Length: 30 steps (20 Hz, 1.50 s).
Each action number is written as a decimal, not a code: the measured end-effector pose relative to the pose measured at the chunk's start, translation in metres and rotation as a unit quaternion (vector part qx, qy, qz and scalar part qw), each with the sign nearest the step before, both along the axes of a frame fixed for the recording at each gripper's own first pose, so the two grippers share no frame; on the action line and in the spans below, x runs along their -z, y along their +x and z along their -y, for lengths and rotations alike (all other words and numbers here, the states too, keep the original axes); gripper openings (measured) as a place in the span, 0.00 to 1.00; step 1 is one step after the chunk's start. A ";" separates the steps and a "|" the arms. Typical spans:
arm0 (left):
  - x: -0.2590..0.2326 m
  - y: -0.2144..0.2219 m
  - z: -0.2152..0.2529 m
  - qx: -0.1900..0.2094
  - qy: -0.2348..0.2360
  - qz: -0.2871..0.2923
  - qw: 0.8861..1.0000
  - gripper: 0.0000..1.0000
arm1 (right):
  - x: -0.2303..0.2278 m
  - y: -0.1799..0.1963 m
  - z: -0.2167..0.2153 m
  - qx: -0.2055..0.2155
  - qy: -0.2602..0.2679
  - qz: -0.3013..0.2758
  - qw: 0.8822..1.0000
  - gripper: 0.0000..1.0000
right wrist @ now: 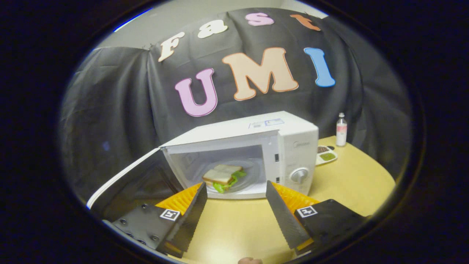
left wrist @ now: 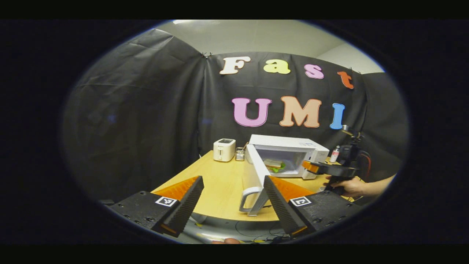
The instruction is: Open the microwave oven with the left hand, put the food in, and close the microwave oven.
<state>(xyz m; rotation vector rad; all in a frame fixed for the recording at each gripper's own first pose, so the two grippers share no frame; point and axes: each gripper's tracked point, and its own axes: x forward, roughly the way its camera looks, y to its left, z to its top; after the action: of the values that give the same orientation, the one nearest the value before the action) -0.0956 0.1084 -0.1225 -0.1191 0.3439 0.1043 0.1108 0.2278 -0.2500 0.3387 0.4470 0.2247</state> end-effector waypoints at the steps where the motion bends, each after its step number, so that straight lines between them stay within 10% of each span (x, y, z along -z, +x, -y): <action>1: 0.002 0.000 0.000 0.001 -0.002 0.001 1.000 0.96 | -0.005 -0.009 0.013 -0.001 -0.006 0.005 1.000 0.91; 12: 0.047 0.020 -0.015 0.030 0.005 -0.003 1.000 0.94 | -0.070 -0.066 0.120 0.040 -0.058 0.063 0.996 0.91; 14: 0.061 0.026 -0.015 0.036 0.001 -0.015 0.999 0.83 | -0.078 -0.072 0.126 0.038 -0.075 0.074 0.994 0.91; 19: 0.111 0.033 -0.025 0.017 0.038 -0.073 0.996 0.03 | -0.096 -0.081 0.127 0.029 -0.094 0.099 0.990 0.91; 30: 0.144 0.059 0.026 0.068 0.032 -0.094 0.993 0.00 | -0.128 -0.075 0.143 0.050 -0.087 0.129 0.987 0.93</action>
<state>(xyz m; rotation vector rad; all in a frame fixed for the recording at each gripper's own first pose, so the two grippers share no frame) -0.0371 0.0820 -0.2662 -0.0216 0.5351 -0.0080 0.0359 0.0846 -0.1215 0.1570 0.1906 0.1274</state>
